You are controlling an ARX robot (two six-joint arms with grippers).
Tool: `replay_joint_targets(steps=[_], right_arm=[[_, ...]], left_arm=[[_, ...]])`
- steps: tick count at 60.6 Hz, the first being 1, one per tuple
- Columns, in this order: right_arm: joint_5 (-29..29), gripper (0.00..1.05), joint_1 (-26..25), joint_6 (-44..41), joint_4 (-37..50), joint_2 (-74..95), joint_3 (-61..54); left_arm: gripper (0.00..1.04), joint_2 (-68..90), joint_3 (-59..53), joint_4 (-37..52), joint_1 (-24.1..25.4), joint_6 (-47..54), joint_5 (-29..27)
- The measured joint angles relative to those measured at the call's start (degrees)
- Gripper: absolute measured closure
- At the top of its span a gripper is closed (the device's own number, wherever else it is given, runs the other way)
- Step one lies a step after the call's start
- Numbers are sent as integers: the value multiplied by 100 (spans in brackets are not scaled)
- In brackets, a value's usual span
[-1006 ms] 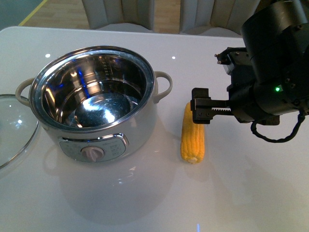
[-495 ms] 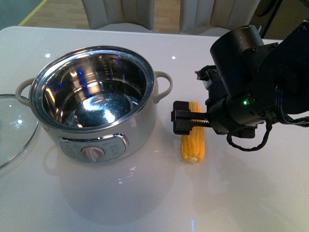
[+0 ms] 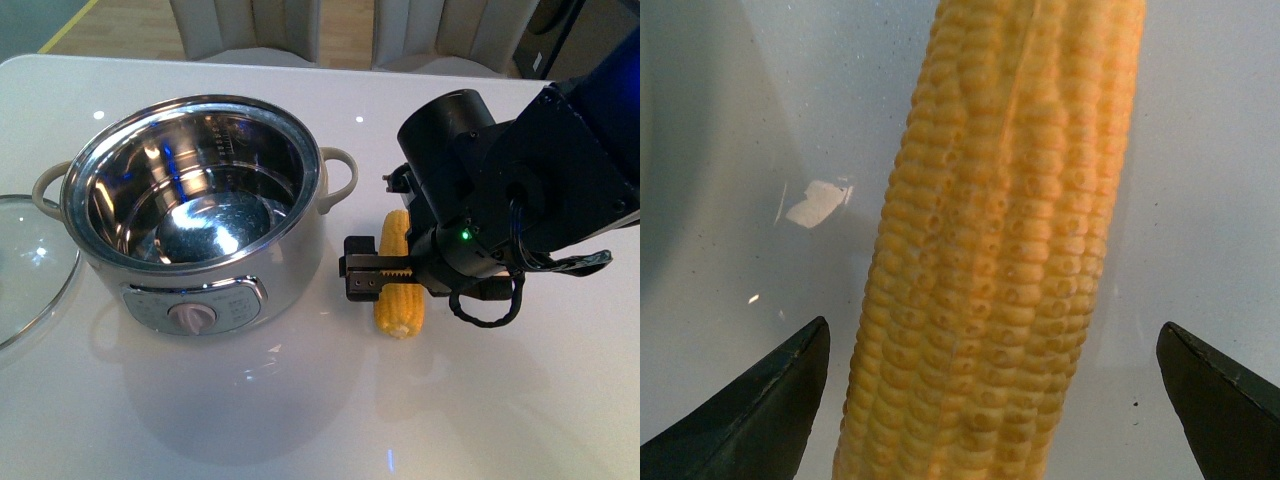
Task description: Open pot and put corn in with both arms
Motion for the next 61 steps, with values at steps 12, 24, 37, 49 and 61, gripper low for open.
replay_joint_targets(steps=[12,24,37,49,61], right_arm=[[103,12,48,-31,-61,116,35],[153,44,68,-83,-61,133,57],[192,68,72,-96,-24,133,55],[192,76,50,22,114,127,-4],[37,80,-13,219,332,-144,-271]], left_arm=[[7,0,0,0,0,0,0],[7,0,0,0,0,0,0],[7,0,0,0,0,0,0],[7,0,0,0,0,0,0],[7,0,0,0,0,0,0]])
